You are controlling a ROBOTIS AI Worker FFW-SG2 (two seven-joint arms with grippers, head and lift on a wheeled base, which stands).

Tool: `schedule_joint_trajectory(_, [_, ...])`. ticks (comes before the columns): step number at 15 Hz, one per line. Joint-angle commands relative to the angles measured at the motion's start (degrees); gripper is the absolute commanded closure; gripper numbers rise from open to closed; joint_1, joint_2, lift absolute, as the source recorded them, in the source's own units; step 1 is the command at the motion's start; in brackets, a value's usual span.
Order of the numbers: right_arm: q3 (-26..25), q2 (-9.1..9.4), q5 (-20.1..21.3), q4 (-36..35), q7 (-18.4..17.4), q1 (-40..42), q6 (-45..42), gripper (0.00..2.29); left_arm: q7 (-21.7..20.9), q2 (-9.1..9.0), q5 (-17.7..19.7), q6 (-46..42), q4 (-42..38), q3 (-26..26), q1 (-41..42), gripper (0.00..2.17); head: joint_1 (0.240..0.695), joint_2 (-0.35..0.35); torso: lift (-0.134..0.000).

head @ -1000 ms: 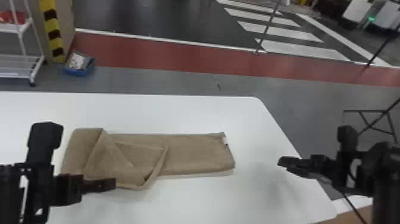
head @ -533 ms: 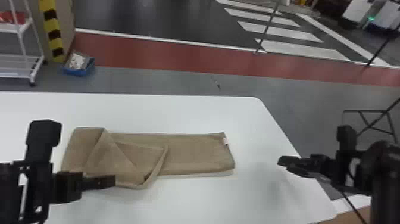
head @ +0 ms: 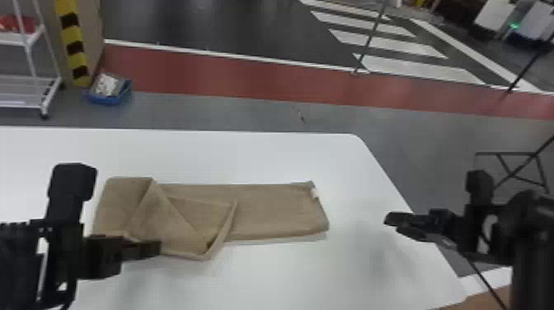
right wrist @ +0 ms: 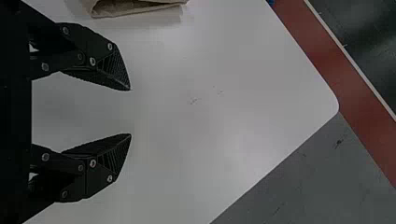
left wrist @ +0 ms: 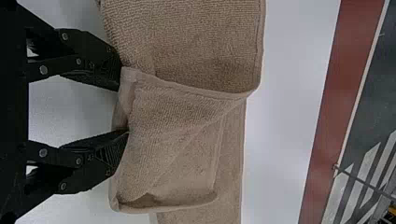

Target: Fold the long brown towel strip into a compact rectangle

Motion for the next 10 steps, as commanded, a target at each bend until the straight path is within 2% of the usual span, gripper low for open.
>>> schedule_joint_trajectory(1, [0.08, -0.09, 0.13, 0.24, 0.0, -0.3, 0.0, 0.63, 0.0, -0.15, -0.86, 1.67, -2.28, -0.44, 0.51, 0.7, 0.695, -0.35, -0.124])
schedule_joint_trajectory(4, [0.35, -0.09, 0.13, 0.77, -0.08, -0.56, 0.0, 0.63, -0.09, -0.15, -2.17, 3.26, -6.59, -1.84, 1.57, 0.7, 0.695, -0.35, -0.124])
schedule_joint_trajectory(10, [0.35, -0.09, 0.22, 0.68, -0.08, -0.74, 0.0, 0.6, -0.79, -0.15, -3.14, 1.67, -7.2, -5.8, 1.66, 0.7, 0.695, -0.35, -0.124])
